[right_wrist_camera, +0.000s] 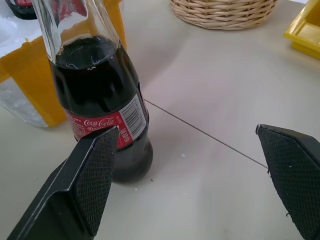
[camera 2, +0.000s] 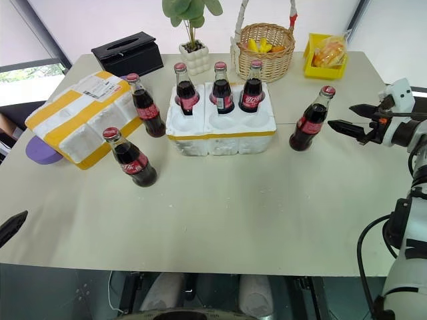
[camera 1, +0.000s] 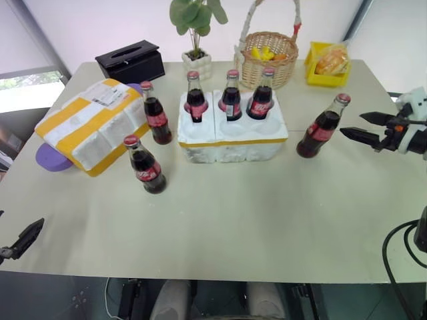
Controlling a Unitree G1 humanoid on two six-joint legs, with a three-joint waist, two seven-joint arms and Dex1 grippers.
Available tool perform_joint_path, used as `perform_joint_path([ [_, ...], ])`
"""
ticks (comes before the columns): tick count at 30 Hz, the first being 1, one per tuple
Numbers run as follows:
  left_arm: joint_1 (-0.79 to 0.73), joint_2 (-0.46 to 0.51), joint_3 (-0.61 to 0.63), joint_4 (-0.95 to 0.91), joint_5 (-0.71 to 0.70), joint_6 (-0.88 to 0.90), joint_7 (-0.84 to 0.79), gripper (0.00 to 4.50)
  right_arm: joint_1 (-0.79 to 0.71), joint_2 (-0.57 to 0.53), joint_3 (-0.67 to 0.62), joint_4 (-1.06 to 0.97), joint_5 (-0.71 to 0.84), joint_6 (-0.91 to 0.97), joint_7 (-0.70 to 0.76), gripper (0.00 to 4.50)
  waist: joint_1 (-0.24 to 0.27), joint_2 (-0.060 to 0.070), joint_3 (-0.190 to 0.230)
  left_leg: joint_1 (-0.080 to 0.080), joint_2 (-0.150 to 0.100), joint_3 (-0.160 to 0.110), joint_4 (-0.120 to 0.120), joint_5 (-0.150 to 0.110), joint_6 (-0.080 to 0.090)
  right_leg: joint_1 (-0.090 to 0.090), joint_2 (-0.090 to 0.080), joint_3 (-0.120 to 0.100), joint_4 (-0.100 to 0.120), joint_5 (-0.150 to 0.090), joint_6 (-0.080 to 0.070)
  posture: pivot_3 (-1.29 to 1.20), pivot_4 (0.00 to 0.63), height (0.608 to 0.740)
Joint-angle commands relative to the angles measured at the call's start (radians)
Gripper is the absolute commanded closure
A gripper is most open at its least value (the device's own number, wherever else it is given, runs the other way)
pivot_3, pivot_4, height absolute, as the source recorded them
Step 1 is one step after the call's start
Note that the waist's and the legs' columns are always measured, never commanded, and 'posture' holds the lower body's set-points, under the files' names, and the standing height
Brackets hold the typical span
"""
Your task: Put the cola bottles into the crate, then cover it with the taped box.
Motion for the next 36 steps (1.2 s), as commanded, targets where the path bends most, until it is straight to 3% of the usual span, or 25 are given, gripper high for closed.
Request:
perform_joint_path([
  [1,-0.002,0.016,0.041,0.001,0.01,-0.011,-0.001,0.01,-0.008,-0.021,-0.031,0.004,0.017,-0.022,-0.002,0.0,0.002,0.0,0.0,0.0,0.0,0.0,0.0,0.0,0.0,0.0,0.0,0.0,0.0,0.0,0.0,0.0,0.15,0.74],
  [14,-0.007,0.02,0.035,0.01,0.031,-0.011,-0.016,0.01,0.013,-0.03,-0.049,0.022,0.022,-0.014,0.016,0.0,0.008,0.0,0.0,0.001,0.001,0.001,0.0,0.0,0.0,0.0,0.0,0.0,0.0,0.001,-0.001,0.0,0.15,0.74],
  [18,-0.058,0.038,0.064,-0.036,-0.091,0.074,-0.024,0.01,0.009,-0.031,-0.045,0.022,0.012,-0.035,0.01,0.0,0.008,0.0,0.0,0.001,0.001,0.001,0.001,0.0,0.0,0.0,0.001,0.0,0.0,0.001,-0.001,0.0,0.15,0.74],
  [27,-0.062,0.087,-0.117,-0.171,-0.091,0.11,-0.133,0.01,0.027,-0.075,-0.038,-0.02,0.029,0.006,0.192,0.0,0.008,0.0,0.0,0.001,0.001,0.003,0.001,0.0,0.0,0.001,0.001,0.002,-0.001,0.002,-0.001,0.0,0.15,0.74],
  [30,-0.138,0.122,-0.184,-0.169,-0.098,0.128,-0.133,0.01,0.077,-0.098,-0.022,-0.151,0.082,0.079,0.353,0.0,0.009,0.0,0.0,0.002,0.001,0.002,0.001,0.0,0.0,0.001,0.001,0.002,0.0,0.002,-0.001,0.0,0.15,0.74],
  [36,-0.308,0.164,-0.31,-0.126,-0.093,0.15,-0.132,0.01,0.295,-0.132,-0.059,-0.635,0.283,0.338,0.37,0.0,0.01,0.0,0.0,0.004,0.001,0.002,0.001,0.0,0.0,0.003,0.001,0.002,0.0,0.002,0.0,0.0,0.15,0.74],
])
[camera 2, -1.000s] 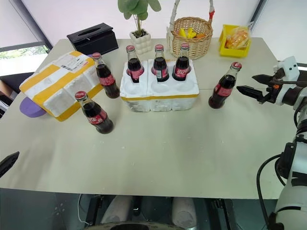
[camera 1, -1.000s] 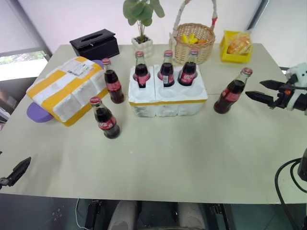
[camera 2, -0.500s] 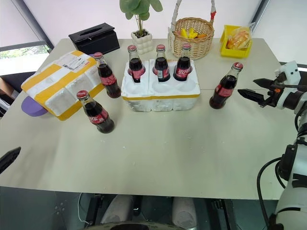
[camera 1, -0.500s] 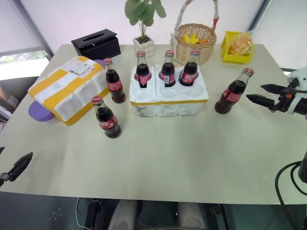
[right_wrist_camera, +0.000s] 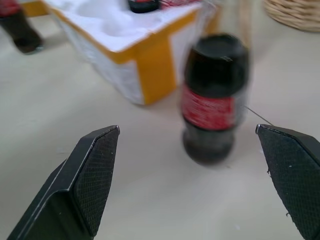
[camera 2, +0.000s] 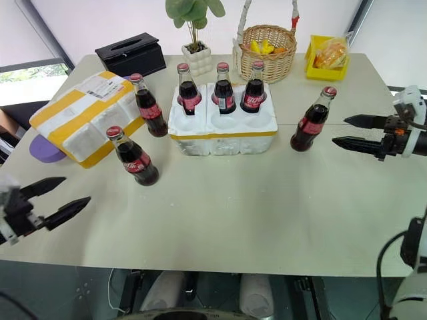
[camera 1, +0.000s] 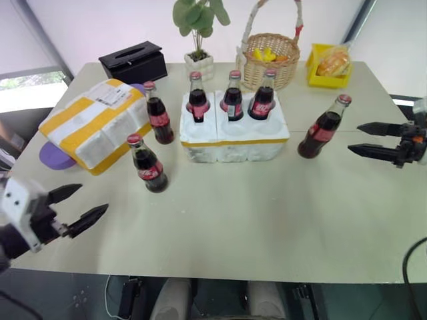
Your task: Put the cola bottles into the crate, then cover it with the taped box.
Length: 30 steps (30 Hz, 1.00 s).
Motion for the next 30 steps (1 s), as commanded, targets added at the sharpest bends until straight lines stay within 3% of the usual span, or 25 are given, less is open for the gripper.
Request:
perform_joint_path([
  [1,-0.072,0.027,-0.056,0.025,-0.002,0.004,-0.008,0.01,0.096,-0.031,-0.06,-0.291,0.125,0.139,0.007,0.0,-0.001,0.0,0.0,0.0,0.0,0.0,0.0,0.0,0.0,0.0,0.0,0.0,0.0,0.0,0.0,0.0,0.15,0.74],
  [11,-0.288,-0.006,-0.228,0.122,-0.004,0.016,-0.013,0.01,0.279,-0.022,-0.166,-0.791,0.367,0.413,-0.104,0.0,0.015,0.0,0.0,0.0,0.0,0.0,0.0,0.0,0.0,0.0,0.0,0.0,0.0,0.002,0.004,0.0,0.15,0.74],
  [22,-0.45,-0.087,-0.411,0.239,0.1,-0.053,-0.005,0.01,0.263,-0.02,-0.147,-0.818,0.405,0.427,-0.164,0.0,0.034,0.0,0.0,-0.005,-0.001,0.0,0.005,0.0,0.0,-0.001,0.0,0.0,-0.003,0.006,0.008,0.0,0.15,0.74],
  [30,-0.524,-0.116,-0.453,0.291,0.139,-0.077,-0.005,0.01,0.259,-0.017,-0.13,-0.825,0.42,0.427,-0.185,0.0,0.03,-0.001,0.0,-0.005,-0.001,0.0,0.005,0.0,0.0,-0.002,0.0,0.0,-0.003,0.007,0.008,0.0,0.15,0.74],
])
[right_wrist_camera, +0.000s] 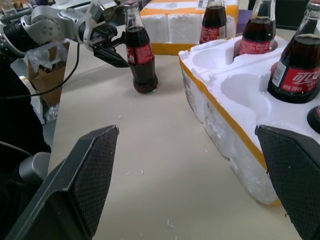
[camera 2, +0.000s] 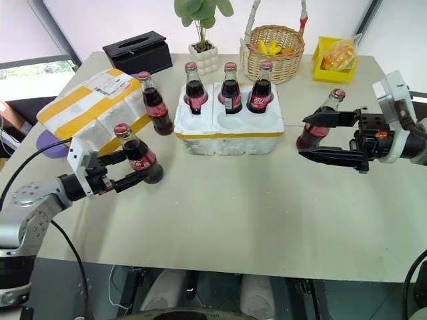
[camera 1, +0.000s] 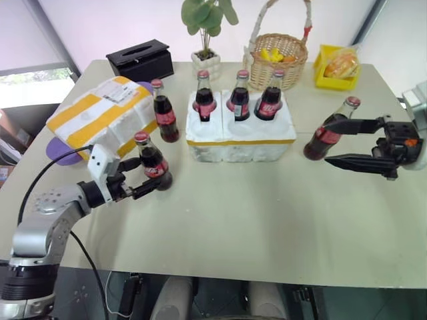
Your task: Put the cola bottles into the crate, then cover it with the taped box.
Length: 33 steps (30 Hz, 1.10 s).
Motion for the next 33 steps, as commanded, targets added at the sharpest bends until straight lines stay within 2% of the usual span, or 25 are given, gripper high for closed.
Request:
perform_joint_path([
  [1,-0.025,0.002,0.0,0.007,0.017,-0.028,0.001,0.01,-0.021,-0.004,-0.009,-0.03,0.025,0.002,-0.01,0.0,0.001,0.0,0.0,0.0,0.0,0.0,0.0,0.0,0.0,0.0,0.0,0.0,0.0,0.0,0.0,0.0,0.15,0.74],
  [22,-0.1,-0.046,-0.055,0.039,0.037,-0.025,-0.016,0.01,0.003,-0.003,-0.01,-0.077,0.058,0.018,-0.043,0.0,0.002,0.0,0.0,-0.001,0.0,0.0,0.001,0.0,0.0,0.0,0.0,0.0,0.0,0.0,0.001,0.0,0.15,0.74],
  [25,-0.097,-0.045,-0.053,0.036,0.031,-0.021,-0.022,0.81,0.006,-0.001,-0.012,-0.081,0.062,0.019,-0.048,0.0,0.002,0.0,0.0,-0.001,0.0,0.0,0.001,0.0,0.0,0.0,0.0,0.0,0.0,0.001,0.001,0.0,0.15,0.74],
  [27,-0.098,-0.038,-0.054,0.032,0.035,-0.013,-0.018,1.73,0.011,0.002,-0.012,-0.087,0.064,0.017,-0.053,0.0,0.002,0.0,0.0,-0.001,0.0,0.0,0.001,0.0,0.0,0.0,0.0,0.0,0.0,0.0,0.001,0.0,0.15,0.74],
  [33,-0.121,-0.016,-0.047,0.011,0.014,0.024,-0.022,1.69,0.017,0.002,-0.017,-0.113,0.085,0.024,-0.062,0.0,0.001,0.0,0.0,-0.001,0.0,0.0,0.001,0.0,0.0,0.0,0.0,0.0,0.0,0.0,0.001,0.0,0.15,0.74],
])
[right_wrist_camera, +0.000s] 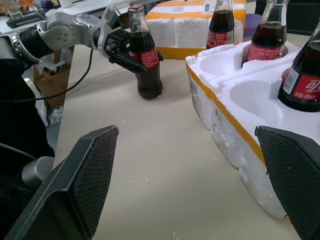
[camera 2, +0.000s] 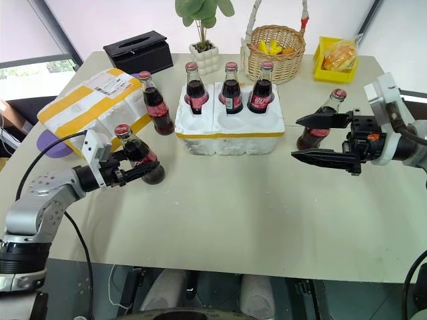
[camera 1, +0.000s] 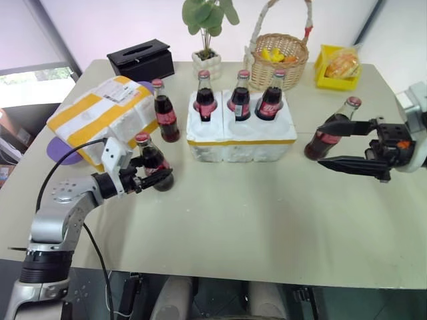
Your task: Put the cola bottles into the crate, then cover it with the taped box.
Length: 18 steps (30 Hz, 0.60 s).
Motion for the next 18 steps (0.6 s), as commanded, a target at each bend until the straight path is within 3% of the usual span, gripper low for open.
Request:
perform_joint_path([
  [1,-0.031,0.028,0.018,-0.048,-0.027,0.023,-0.015,1.69,-0.004,-0.004,-0.028,-0.044,0.031,0.003,-0.003,0.0,0.0,0.0,0.0,0.0,0.0,0.0,0.0,0.0,0.0,0.0,0.0,0.0,0.0,0.0,0.0,0.0,0.15,0.74],
  [5,-0.097,0.059,0.03,-0.081,-0.072,0.085,-0.04,1.69,-0.007,-0.001,-0.026,-0.053,0.036,0.003,-0.012,0.0,0.001,-0.001,0.001,-0.002,0.0,0.0,0.0,0.0,0.0,-0.001,0.0,0.0,0.0,0.0,0.0,0.0,0.15,0.74],
  [12,-0.36,0.118,0.036,-0.05,-0.189,0.28,-0.059,1.69,0.012,0.012,-0.026,-0.064,0.041,-0.004,-0.032,0.0,0.003,-0.005,0.003,-0.006,-0.001,-0.003,0.002,0.0,0.0,-0.003,0.0,-0.002,-0.001,0.002,0.003,0.0,0.15,0.74],
  [18,-0.614,0.082,-0.022,0.051,-0.201,0.361,-0.056,1.69,0.045,0.041,-0.036,-0.077,0.041,-0.018,-0.051,0.0,0.0,-0.006,0.004,-0.006,-0.001,-0.003,0.001,0.001,0.0,-0.003,0.001,-0.002,-0.001,0.002,0.004,0.0,0.15,0.74],
])
